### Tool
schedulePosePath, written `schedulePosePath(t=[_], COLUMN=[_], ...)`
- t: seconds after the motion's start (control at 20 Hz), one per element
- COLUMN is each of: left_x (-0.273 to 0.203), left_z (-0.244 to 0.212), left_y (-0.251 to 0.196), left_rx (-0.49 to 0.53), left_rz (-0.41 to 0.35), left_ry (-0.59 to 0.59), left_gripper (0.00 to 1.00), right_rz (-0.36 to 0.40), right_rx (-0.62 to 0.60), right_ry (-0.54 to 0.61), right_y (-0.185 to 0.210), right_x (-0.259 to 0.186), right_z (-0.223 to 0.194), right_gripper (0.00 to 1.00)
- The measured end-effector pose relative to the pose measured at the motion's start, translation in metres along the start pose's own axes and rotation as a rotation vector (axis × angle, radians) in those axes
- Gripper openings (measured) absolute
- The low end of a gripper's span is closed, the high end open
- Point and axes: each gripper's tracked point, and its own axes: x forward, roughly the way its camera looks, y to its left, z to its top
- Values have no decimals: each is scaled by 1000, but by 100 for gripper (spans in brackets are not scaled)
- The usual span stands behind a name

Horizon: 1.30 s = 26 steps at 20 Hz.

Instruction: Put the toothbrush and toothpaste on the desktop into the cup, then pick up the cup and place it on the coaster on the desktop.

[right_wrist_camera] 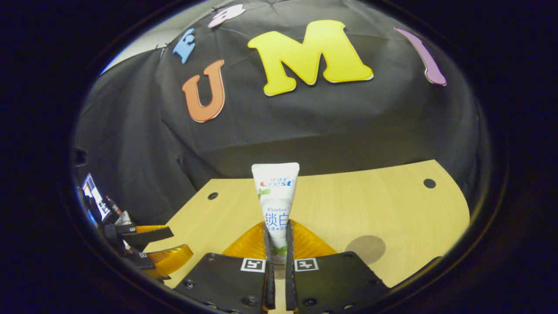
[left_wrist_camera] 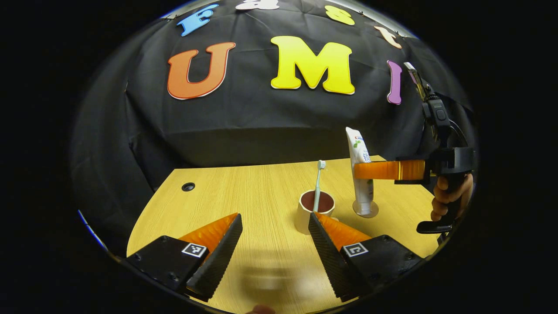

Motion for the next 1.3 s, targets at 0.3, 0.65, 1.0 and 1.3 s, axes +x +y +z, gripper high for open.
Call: schedulePosePath(t=[0.3,0.65,1.0,1.3], left_x=[2,1,1,3], left_z=[-21,-40,-52,-57], left_y=[5,16,26,30], left_rx=[-36,-66,-87,-98], left_rz=[29,60,79,83], left_ry=[51,100,127,140], left_gripper=[98,98,98,98], right_rz=[37,73,73,57], right_rx=[26,-1,-120,-182], right_ry=[-62,-147,-129,-69], right_y=[10,27,38,39], right_x=[32,61,80,92], right_z=[7,15,-7,-32], right_gripper=[9,9,9,12])
